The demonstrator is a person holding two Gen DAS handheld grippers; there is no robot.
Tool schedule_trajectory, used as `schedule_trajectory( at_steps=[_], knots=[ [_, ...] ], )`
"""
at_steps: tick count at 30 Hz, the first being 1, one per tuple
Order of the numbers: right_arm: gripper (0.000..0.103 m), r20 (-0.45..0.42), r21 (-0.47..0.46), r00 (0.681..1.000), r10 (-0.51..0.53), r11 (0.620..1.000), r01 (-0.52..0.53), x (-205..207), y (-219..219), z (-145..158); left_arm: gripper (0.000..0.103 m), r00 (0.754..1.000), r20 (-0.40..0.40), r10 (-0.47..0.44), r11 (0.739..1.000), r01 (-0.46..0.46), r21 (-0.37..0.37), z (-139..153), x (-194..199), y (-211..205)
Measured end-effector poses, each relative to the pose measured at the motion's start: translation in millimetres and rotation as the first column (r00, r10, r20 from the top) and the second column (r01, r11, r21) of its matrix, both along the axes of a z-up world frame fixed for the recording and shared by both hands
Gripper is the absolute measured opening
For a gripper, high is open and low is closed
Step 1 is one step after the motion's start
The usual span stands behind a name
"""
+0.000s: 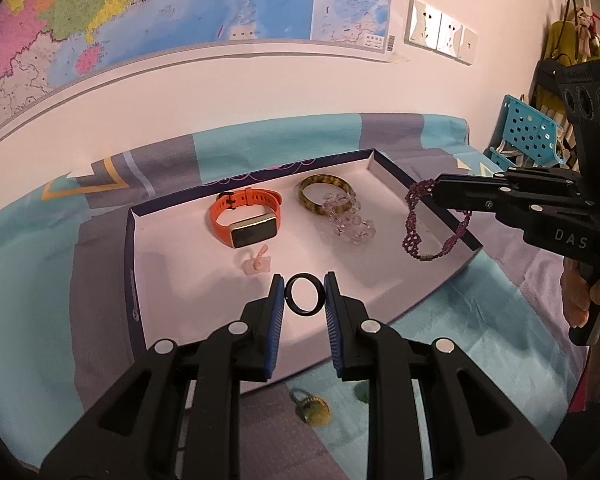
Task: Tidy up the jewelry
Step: 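Lower the necklace into the box and open the right gripper while the left releases the black ring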
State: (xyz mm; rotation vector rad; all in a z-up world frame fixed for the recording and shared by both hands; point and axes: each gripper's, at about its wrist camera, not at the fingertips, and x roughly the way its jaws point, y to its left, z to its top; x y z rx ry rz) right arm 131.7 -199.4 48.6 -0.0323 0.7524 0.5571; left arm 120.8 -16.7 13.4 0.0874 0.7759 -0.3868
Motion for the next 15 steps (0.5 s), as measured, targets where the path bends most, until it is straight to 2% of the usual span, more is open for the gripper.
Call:
schedule_trajectory(
  at_steps=[15],
  knots=[
    [0.002, -0.072, 0.013, 0.997, -0.002, 1.000, 0.003, 29, 10, -23, 0.021, 0.999, -0.044, 0.025, 0.999, -0.024, 0.030, -16, 26, -2]
  ],
)
